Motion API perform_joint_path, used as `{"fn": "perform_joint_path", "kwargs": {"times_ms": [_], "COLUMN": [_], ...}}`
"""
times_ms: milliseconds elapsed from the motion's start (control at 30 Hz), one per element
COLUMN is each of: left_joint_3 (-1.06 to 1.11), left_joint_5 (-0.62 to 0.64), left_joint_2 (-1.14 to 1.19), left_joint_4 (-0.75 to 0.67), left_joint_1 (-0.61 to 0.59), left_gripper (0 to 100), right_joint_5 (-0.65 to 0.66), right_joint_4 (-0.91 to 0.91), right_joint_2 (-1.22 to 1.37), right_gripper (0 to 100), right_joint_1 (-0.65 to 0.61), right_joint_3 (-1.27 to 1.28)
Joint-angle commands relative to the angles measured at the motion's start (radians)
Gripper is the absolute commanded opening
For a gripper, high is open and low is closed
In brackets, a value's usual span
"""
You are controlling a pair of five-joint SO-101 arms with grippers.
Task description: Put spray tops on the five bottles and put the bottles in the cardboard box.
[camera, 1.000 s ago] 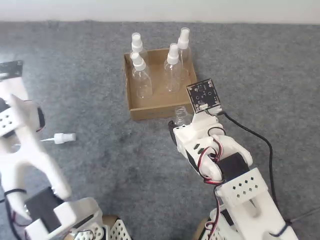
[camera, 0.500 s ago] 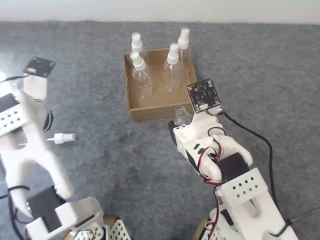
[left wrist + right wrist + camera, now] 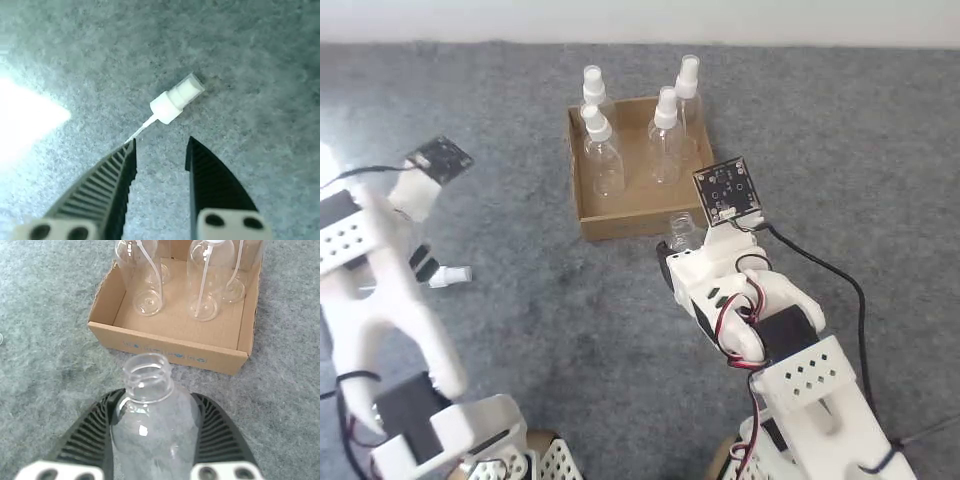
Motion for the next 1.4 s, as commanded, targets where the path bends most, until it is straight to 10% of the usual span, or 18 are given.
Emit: {"fn": "perform_joint_path", "kwargs": {"times_ms": [0,667,1367], "left_joint_3": [0.021,0.242,0.326], "left_joint_5": [-0.120,-0.413,-0.422], "left_joint_2": [-0.002,-0.002,0.012], "left_joint_4": [0.009,-0.249,-0.381], "left_joint_1": [0.008,0.006,0.057], "left_gripper": [15,15,15], "right_joint_5": [-0.003,-0.003,-0.003], "right_joint_4": [-0.022,-0.022,-0.022], "right_joint_2": [-0.030,-0.027,-0.025], "right_gripper": [3.4,3.5,3.5], "right_joint_1": [0.013,0.013,0.013], "right_joint_3": [-0.008,-0.008,-0.008]}}
